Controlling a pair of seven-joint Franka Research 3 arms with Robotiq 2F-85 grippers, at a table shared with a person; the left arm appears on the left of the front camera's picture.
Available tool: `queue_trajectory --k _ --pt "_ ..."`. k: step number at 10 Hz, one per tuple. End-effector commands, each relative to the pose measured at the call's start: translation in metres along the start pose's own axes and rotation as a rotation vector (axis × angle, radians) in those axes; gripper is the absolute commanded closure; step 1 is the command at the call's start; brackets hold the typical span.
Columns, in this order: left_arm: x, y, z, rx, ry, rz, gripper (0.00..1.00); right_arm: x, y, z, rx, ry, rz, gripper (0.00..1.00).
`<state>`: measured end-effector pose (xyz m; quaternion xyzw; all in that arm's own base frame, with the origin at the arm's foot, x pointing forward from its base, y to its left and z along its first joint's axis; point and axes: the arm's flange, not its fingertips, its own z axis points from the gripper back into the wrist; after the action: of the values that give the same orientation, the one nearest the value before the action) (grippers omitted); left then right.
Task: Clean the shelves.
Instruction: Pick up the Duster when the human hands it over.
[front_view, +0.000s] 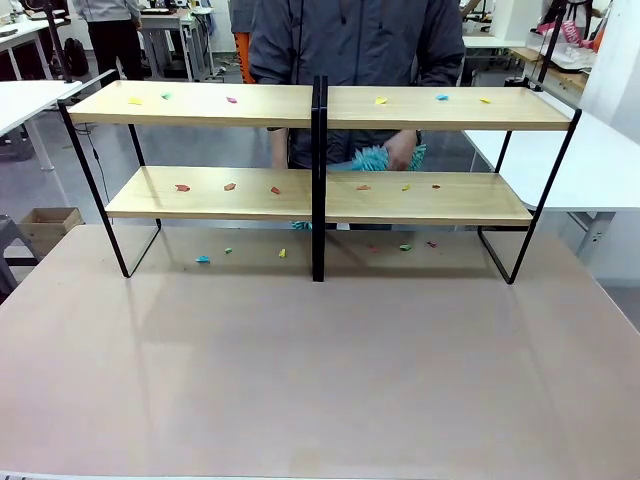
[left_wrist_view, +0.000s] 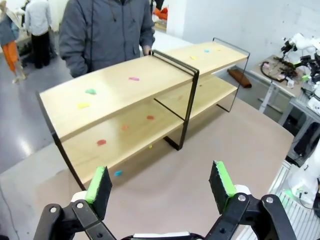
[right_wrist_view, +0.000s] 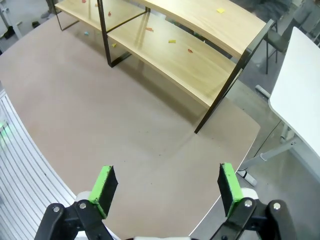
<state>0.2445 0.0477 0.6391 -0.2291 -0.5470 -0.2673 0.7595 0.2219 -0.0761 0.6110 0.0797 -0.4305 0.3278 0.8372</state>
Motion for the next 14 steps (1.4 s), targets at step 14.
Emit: queue_trajectory --k 14 --pt "-0.017 0.014 0.000 0.013 0.049 0.041 0.00 -0.034 -0.004 0.016 0.031 -0.290 -0.107 0.00"
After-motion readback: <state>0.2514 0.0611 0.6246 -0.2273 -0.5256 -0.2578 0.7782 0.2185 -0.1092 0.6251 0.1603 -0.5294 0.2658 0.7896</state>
